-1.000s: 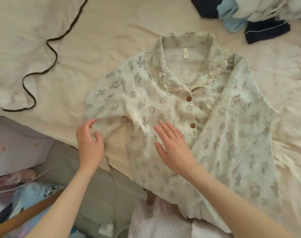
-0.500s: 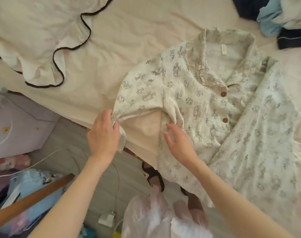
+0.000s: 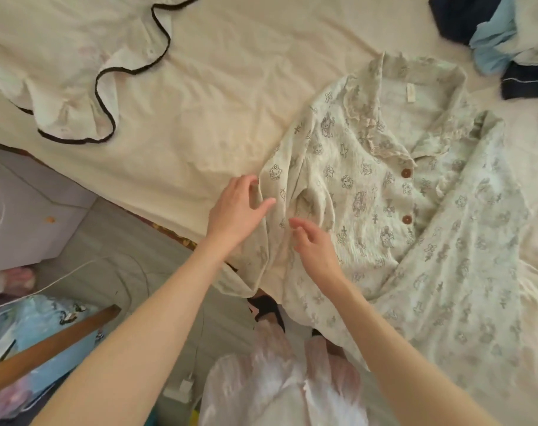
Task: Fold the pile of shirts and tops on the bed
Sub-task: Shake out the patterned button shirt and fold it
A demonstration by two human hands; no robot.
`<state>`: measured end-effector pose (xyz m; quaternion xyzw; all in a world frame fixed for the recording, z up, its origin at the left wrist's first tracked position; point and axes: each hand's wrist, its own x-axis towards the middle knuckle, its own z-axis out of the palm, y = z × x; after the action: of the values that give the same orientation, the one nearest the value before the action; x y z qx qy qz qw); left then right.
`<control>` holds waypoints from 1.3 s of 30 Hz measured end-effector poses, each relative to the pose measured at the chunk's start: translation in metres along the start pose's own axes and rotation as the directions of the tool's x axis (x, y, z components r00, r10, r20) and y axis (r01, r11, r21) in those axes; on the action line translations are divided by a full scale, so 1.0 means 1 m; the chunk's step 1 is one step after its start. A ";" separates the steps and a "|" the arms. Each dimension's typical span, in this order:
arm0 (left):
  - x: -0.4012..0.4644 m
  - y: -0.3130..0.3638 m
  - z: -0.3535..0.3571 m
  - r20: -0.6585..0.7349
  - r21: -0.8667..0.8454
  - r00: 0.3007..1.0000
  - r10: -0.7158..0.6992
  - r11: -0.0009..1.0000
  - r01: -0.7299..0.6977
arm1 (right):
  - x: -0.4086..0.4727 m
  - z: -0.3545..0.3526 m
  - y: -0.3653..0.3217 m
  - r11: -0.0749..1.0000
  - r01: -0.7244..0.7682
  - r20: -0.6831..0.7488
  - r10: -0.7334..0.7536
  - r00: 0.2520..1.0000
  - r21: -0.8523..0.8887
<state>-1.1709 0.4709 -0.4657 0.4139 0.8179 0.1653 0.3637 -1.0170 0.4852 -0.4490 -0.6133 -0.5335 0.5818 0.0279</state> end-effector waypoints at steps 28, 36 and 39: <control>-0.017 -0.117 -0.107 0.328 -0.180 0.923 -0.201 0.946 0.270 | 0.078 0.049 -0.046 0.316 0.485 0.441 -0.204 0.874 -0.816; -0.086 -0.160 -0.084 0.419 -0.138 0.886 -0.199 0.950 0.279 | 0.080 0.045 -0.050 0.367 0.501 0.456 -0.207 0.865 -0.784; -0.109 -0.168 -0.080 0.277 -0.102 0.921 -0.273 0.945 0.310 | 0.069 0.042 -0.050 0.455 0.514 0.424 -0.292 0.857 -0.727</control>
<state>-1.2802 0.2847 -0.4575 0.2780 0.8019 0.1125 0.5168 -1.0961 0.5294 -0.4767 -0.3338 -0.8703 0.3108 -0.1862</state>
